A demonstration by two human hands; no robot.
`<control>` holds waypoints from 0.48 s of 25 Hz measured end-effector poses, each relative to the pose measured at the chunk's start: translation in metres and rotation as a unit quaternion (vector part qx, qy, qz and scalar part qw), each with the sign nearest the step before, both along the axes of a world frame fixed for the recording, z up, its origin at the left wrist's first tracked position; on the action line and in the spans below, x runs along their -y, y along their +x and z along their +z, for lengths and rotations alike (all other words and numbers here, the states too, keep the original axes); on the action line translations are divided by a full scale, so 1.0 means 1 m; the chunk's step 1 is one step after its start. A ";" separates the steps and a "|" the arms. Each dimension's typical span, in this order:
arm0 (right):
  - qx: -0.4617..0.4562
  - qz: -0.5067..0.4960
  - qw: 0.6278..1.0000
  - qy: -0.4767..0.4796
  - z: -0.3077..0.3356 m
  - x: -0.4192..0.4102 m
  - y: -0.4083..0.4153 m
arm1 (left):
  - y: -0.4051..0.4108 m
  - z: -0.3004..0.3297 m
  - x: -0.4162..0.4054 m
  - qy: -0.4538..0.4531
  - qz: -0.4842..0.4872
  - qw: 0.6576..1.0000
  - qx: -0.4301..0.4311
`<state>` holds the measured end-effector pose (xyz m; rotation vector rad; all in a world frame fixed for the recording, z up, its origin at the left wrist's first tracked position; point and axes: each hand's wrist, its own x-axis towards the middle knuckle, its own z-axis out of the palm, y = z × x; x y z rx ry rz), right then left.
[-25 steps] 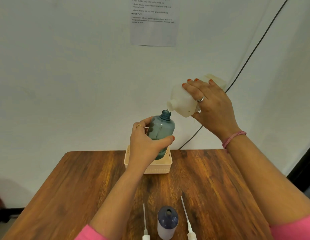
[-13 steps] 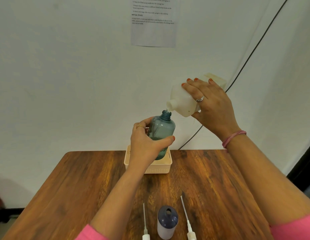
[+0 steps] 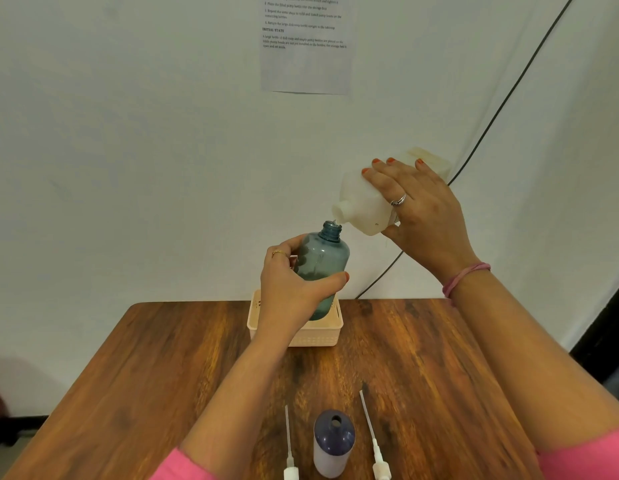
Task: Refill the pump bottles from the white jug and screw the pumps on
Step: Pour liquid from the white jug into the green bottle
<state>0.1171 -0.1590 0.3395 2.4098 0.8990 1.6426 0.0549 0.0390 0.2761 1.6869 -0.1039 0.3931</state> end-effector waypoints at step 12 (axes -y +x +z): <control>0.001 0.006 1.000 0.001 0.001 -0.002 -0.001 | 0.000 -0.001 0.001 0.006 0.006 1.000 -0.003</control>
